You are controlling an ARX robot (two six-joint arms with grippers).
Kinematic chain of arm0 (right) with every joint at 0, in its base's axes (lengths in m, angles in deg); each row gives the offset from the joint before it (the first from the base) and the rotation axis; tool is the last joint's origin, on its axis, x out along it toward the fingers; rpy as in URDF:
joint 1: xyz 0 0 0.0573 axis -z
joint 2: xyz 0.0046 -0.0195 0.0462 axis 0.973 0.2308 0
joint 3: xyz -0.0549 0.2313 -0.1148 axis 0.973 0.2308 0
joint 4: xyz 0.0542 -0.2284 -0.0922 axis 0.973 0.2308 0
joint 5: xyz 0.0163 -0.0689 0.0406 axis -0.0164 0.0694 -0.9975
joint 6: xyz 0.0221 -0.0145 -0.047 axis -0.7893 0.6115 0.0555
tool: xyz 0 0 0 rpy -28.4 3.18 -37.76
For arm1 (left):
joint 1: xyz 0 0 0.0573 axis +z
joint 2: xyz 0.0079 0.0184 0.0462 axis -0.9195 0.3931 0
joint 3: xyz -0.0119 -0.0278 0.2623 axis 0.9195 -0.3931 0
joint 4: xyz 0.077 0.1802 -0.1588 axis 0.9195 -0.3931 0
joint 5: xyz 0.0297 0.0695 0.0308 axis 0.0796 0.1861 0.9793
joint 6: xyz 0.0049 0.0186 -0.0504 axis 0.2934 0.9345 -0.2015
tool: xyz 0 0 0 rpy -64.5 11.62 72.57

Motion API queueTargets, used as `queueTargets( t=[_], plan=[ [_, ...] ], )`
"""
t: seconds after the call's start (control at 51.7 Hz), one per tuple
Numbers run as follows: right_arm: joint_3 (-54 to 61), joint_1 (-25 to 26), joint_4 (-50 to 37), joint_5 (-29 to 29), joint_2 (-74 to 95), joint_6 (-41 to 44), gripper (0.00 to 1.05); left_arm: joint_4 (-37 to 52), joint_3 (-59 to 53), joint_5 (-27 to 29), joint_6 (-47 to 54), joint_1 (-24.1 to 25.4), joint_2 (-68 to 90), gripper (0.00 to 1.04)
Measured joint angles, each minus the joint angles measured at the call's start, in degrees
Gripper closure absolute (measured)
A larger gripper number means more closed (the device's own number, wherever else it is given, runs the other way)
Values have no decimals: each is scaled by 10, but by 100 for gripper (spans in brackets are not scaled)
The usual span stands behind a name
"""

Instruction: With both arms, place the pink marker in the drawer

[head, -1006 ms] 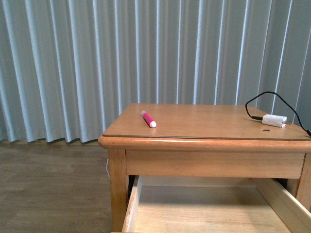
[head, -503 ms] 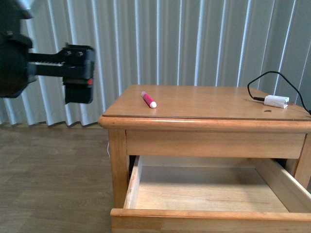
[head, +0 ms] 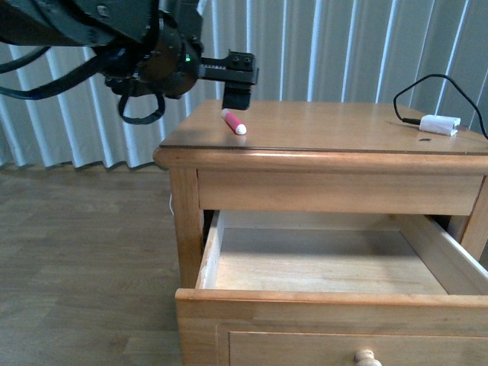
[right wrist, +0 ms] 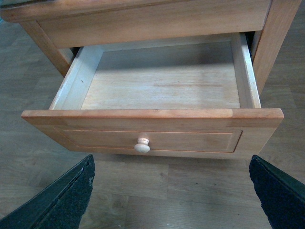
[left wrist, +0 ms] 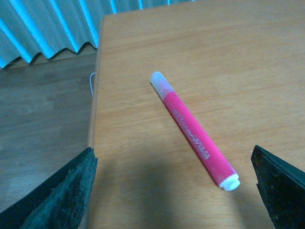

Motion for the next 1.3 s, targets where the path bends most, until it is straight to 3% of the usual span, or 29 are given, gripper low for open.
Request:
queueTargets(
  t=[0.232, 0.832, 1.103, 1.297],
  plan=[
    [0, 0, 0, 0, 0, 0, 9, -54, 85, 32, -9, -15, 73, 6],
    [0, 0, 0, 0, 0, 0, 9, -82, 112, 47, 5, -22, 92, 7],
    [0, 0, 0, 0, 0, 0, 9, -94, 114, 50, 11, -22, 93, 60],
    [0, 0, 0, 0, 0, 0, 9, -89, 109, 47, 16, -19, 94, 87]
  ],
)
